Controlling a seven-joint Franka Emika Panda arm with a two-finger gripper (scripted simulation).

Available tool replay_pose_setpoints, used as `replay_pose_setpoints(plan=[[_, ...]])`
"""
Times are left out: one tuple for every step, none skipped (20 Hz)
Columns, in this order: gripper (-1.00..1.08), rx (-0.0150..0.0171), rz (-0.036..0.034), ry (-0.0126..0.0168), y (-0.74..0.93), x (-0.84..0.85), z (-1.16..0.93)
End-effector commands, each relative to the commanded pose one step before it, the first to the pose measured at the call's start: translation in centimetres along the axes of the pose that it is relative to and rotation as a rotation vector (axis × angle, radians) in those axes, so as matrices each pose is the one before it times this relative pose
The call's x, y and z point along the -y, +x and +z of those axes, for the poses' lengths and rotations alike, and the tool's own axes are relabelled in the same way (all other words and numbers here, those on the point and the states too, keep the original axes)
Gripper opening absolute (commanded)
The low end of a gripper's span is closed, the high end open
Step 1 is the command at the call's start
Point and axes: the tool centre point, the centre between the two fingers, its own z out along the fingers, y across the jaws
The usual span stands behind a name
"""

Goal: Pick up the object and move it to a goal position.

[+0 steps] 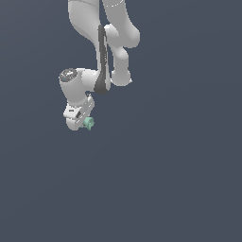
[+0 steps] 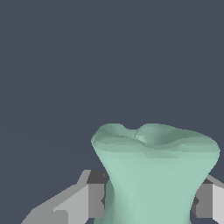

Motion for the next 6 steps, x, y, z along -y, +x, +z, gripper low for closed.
replay_pose_setpoints(plan=[[-1.00,-0.00028,-0.00194,-0.00007,-1.088,-0.091,-0.160],[-1.00,-0.00011,-0.00013,0.00067,-0.290,-0.040,-0.004],[-1.00,0.00000,0.00000,0.00000,-0.230,-0.031,-0.031],[-1.00,0.00000,0.00000,0.00000,-0.164,-0.024,-0.022],[-1.00,0.00000,0.00000,0.00000,-0.098,-0.015,-0.013],[-1.00,0.00000,0.00000,0.00000,-0.032,-0.005,-0.004]])
